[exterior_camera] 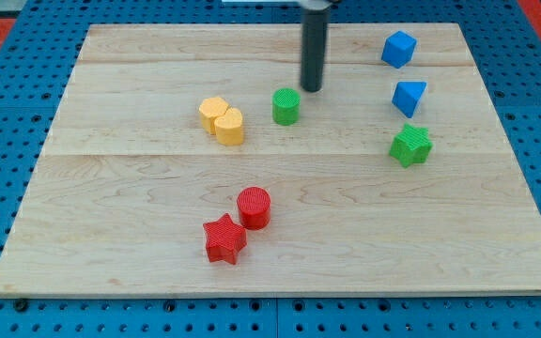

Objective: Move the green circle to the center left

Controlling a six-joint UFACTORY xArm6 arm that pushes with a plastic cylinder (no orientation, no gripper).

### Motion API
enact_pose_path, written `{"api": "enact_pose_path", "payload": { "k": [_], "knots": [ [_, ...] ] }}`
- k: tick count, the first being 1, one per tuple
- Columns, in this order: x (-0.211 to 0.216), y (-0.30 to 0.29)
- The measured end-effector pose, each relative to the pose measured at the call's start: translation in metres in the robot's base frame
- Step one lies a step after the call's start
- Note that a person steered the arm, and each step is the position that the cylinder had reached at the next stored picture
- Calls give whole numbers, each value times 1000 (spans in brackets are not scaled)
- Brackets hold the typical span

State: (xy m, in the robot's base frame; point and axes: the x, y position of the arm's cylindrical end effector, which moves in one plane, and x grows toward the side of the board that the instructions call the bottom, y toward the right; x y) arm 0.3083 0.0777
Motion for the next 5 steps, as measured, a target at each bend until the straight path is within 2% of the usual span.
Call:
{"api": "enact_pose_path", "payload": {
  "k": [1, 2, 3, 4, 5],
  "knots": [
    [34, 16],
    [50, -17],
    [83, -17],
    [57, -64],
    [11, -121]
  ]
}}
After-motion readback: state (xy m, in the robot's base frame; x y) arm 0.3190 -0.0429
